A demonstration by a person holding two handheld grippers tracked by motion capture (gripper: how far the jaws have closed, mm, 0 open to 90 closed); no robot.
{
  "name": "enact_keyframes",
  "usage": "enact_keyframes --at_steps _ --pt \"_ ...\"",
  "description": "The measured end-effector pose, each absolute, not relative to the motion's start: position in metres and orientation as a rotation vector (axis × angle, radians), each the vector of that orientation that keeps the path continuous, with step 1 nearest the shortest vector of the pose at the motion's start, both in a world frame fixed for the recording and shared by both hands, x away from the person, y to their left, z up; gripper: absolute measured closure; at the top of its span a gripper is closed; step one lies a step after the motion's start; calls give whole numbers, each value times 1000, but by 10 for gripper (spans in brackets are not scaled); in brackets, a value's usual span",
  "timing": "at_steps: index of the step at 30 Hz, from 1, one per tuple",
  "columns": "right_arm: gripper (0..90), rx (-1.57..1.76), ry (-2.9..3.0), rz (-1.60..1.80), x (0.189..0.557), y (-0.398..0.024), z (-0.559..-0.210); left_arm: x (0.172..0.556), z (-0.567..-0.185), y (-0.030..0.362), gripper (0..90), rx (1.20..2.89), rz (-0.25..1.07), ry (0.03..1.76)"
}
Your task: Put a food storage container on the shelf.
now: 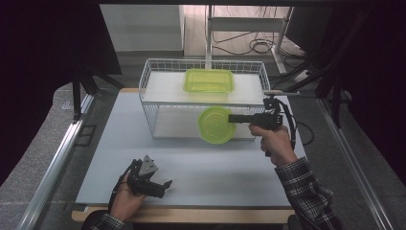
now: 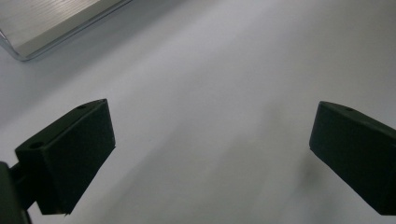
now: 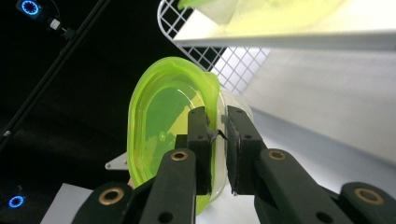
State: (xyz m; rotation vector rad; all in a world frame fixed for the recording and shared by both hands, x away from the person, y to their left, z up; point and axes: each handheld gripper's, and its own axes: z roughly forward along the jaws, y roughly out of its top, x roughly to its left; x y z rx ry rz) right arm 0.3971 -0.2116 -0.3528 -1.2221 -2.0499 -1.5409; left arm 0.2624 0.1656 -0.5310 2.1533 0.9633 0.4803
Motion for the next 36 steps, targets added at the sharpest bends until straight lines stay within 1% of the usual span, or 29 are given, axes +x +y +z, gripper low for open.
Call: enact_keyframes --at_steps 14,24,25,36 --pt "812 -1217 -2049 -1633 409 -207 -310 262 -531 167 0 2143 477 970" --pt "813 -1216 -2051 -1690 420 -198 -287 262 -530 168 0 2142 474 972" --pt "813 -1223 -2060 -1707 424 -196 -281 262 -530 168 0 2140 474 974" --pt "813 -1293 -2074 -1776 445 -187 -262 262 -530 168 0 2137 473 976"
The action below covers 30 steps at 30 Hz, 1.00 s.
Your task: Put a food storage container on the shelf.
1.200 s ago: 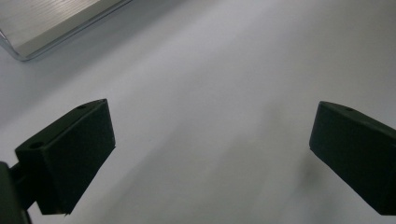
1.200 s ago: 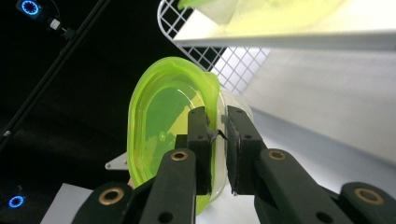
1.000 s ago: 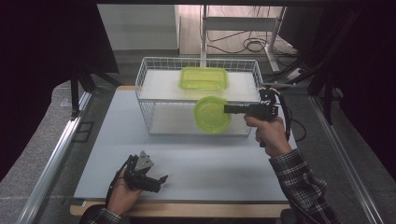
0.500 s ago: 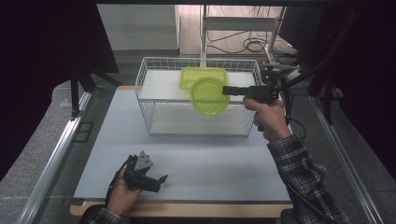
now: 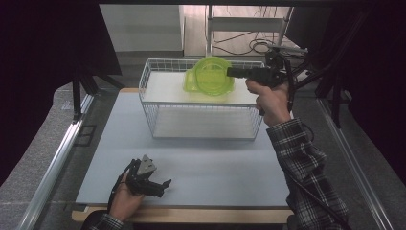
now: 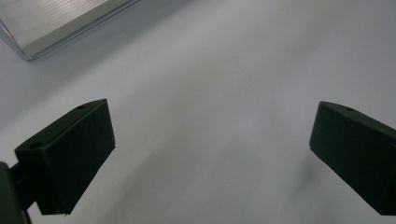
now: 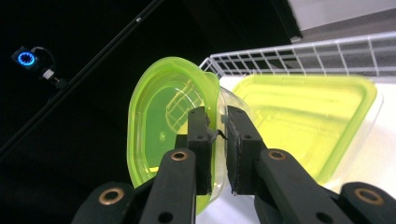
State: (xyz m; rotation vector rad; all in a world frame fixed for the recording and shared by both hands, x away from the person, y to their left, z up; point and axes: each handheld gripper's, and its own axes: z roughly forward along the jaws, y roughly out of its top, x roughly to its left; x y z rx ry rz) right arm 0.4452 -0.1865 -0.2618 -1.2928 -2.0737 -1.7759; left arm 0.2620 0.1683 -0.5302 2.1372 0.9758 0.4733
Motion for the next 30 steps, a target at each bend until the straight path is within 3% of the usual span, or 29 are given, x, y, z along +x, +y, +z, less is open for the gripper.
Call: enact_keyframes --at_steps 11,30 --pt "812 -1422 -2106 -1758 471 -175 -258 262 -529 170 0 2128 487 978" --pt "801 -1546 -2071 -1694 485 -165 -264 262 -529 172 0 2123 490 984"
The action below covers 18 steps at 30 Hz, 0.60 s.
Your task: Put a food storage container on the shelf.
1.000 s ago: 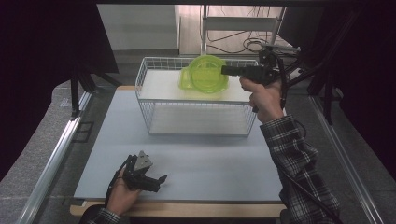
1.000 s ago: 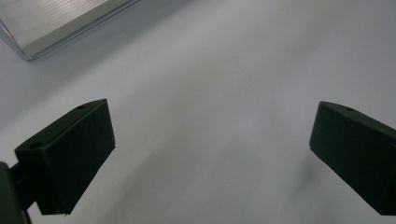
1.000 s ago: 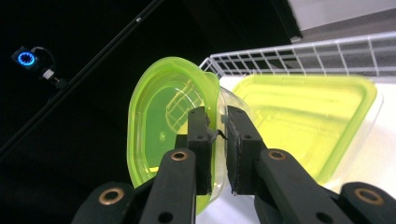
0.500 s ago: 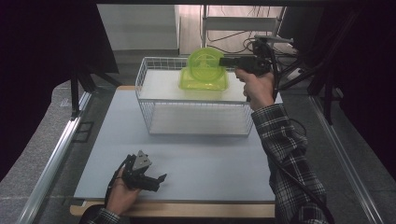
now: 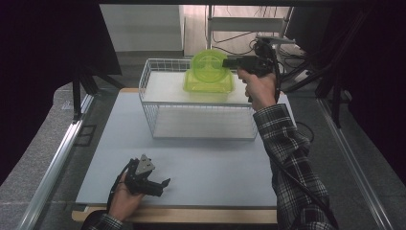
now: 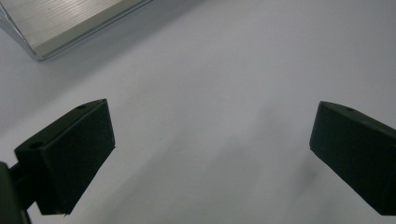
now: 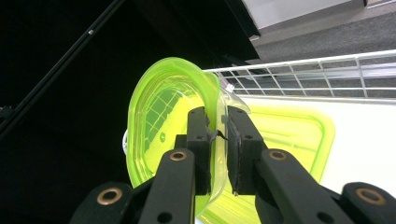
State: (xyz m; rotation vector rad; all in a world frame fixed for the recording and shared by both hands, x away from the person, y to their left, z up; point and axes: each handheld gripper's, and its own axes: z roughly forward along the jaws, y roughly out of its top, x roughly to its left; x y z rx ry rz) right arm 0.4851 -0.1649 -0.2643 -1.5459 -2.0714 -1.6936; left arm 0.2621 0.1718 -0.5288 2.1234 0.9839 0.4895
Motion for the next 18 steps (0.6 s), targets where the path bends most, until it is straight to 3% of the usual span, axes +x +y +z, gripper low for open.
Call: enact_keyframes --at_steps 7,18 --pt "724 -1621 -2176 -1681 488 -158 -262 262 -529 171 0 2129 488 985" --pt "694 -1654 -2256 -1648 494 -153 -262 262 -530 171 0 2142 487 983"
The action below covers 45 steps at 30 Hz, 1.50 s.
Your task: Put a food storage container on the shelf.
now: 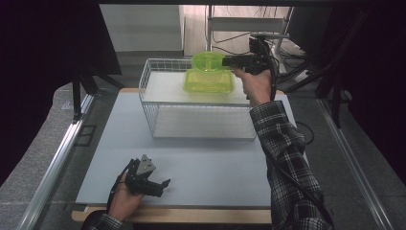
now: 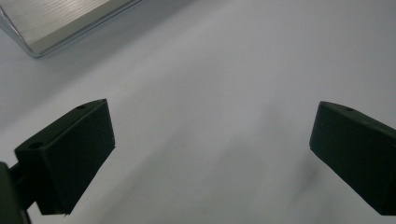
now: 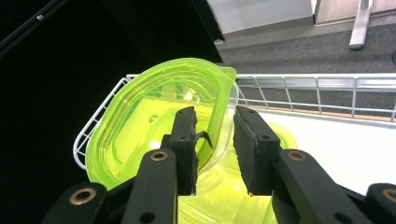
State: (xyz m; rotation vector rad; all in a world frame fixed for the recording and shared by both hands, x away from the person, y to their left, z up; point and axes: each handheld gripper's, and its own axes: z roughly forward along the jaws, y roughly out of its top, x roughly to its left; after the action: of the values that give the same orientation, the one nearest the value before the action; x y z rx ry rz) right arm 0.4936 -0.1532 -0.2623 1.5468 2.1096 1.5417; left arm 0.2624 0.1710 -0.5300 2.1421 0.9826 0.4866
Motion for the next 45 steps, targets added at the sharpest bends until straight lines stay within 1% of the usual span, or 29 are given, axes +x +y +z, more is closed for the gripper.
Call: enact_keyframes --at_steps 7,11,12,13,14,15,16,17,20,21,22,24,25,26,37,45 --pt "641 1524 2114 1544 492 -153 -260 262 -530 171 0 2148 487 981" --pt "586 1504 2117 1564 490 -154 -259 262 -530 171 0 2148 487 981" --pt "569 1498 2121 1564 489 -155 -258 262 -530 171 0 2147 488 981" --pt "533 1483 2124 1579 487 -156 -258 262 -530 171 0 2145 488 981" --pt "533 1483 2124 1579 487 -156 -258 262 -530 170 0 2142 487 982" --pt "493 1467 2138 1594 485 -157 -258 262 -530 171 0 2140 487 983" --pt "493 1467 2138 1594 485 -157 -258 262 -530 171 0 2139 486 982" --pt "473 1458 2146 1597 484 -157 -258 262 -530 171 0 2137 486 982" --pt "406 1412 2173 1587 481 -159 -259 262 -530 172 0 2134 486 981" --pt "365 1389 2183 1590 478 -161 -260 262 -530 171 0 2129 483 984" --pt "365 1389 2183 1590 478 -161 -260 262 -530 172 0 2128 483 984" --pt "325 1375 2196 1585 476 -163 -262 262 -529 172 0 2128 482 984" --pt "282 1359 2208 1579 474 -165 -263 262 -529 172 0 2128 479 983" --pt "282 1359 2208 1579 474 -165 -263 262 -529 172 0 2128 479 983" --pt "128 1240 2237 1548 459 -179 -276 263 -530 172 0 2124 472 979" --pt "77 1143 2268 1471 448 -179 -286 263 -530 172 0 2121 465 978"
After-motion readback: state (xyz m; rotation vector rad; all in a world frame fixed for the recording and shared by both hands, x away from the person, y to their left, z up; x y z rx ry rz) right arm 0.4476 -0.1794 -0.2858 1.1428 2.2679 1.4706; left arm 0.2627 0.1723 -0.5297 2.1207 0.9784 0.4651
